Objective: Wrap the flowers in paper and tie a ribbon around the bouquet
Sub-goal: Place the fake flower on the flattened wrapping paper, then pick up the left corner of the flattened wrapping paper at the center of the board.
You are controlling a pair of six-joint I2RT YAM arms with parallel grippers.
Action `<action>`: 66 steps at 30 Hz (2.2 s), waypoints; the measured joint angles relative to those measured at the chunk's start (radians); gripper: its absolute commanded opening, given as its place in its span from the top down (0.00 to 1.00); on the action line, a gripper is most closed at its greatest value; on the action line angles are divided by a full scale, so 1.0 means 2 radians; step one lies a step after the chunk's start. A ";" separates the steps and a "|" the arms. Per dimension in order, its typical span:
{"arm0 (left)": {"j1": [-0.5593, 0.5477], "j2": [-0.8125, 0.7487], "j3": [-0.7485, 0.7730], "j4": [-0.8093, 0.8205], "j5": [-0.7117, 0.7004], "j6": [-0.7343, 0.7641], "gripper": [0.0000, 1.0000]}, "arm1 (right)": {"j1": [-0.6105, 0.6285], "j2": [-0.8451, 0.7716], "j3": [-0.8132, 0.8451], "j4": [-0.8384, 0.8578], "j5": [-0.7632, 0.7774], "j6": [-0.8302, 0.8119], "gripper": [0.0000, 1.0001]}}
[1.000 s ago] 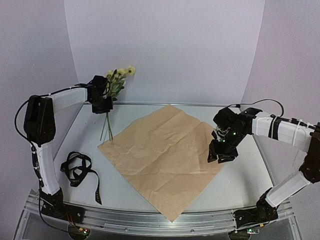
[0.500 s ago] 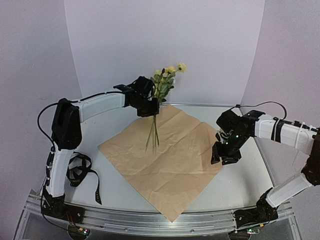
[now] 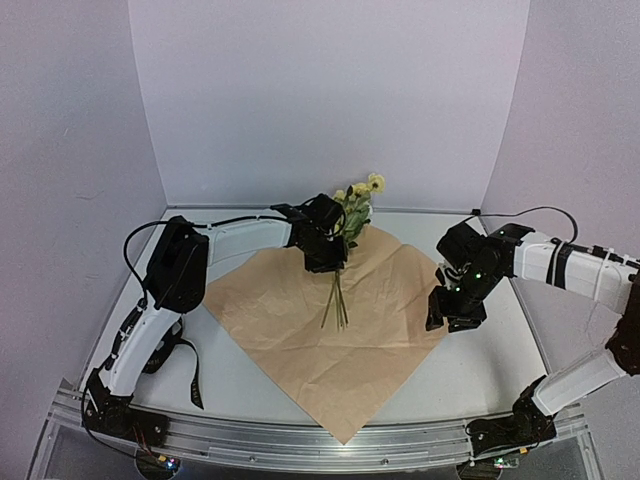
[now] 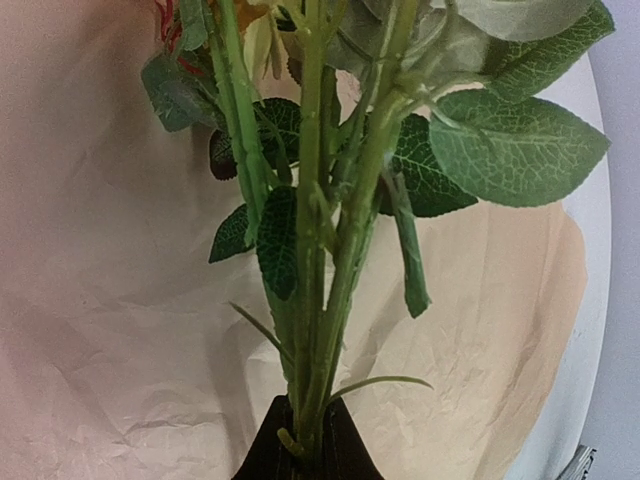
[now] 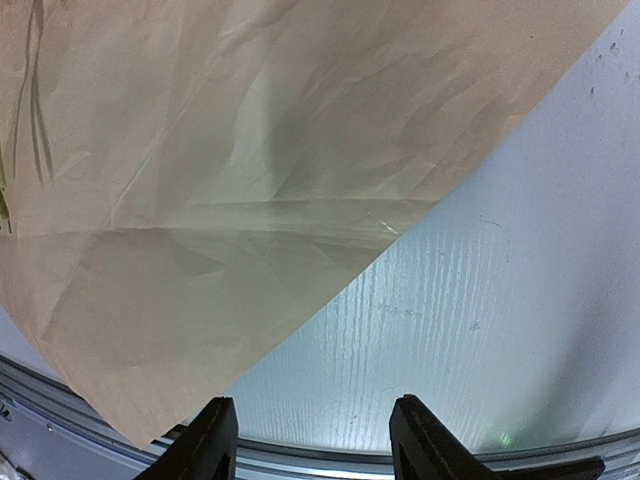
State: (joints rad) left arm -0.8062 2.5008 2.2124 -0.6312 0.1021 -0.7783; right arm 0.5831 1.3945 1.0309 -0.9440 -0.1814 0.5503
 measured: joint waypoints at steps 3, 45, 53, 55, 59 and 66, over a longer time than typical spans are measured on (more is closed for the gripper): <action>-0.002 0.000 0.000 0.001 -0.002 -0.006 0.97 | 0.000 0.000 0.000 0.000 0.000 0.000 0.45; 0.068 -0.434 -0.582 0.145 -0.079 -0.030 0.15 | 0.001 0.119 0.072 0.011 -0.051 0.002 0.38; 0.059 -0.493 -0.700 0.161 -0.060 -0.057 0.15 | 0.070 0.081 0.015 0.030 -0.045 -0.024 0.31; 0.060 -0.506 -0.718 0.169 -0.050 -0.074 0.15 | 0.095 0.065 -0.005 0.034 -0.043 -0.036 0.30; 0.058 -0.517 -0.760 0.201 -0.029 -0.111 0.17 | 0.113 0.042 -0.034 0.036 -0.035 -0.052 0.30; 0.051 -0.516 -0.777 0.217 -0.027 -0.172 0.25 | 0.113 0.035 -0.043 0.041 -0.020 -0.059 0.30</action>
State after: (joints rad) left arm -0.7044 1.4685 0.6588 -0.1966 0.0474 -1.1220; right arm 0.8085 1.4639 0.9459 -0.8622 -0.2222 0.4332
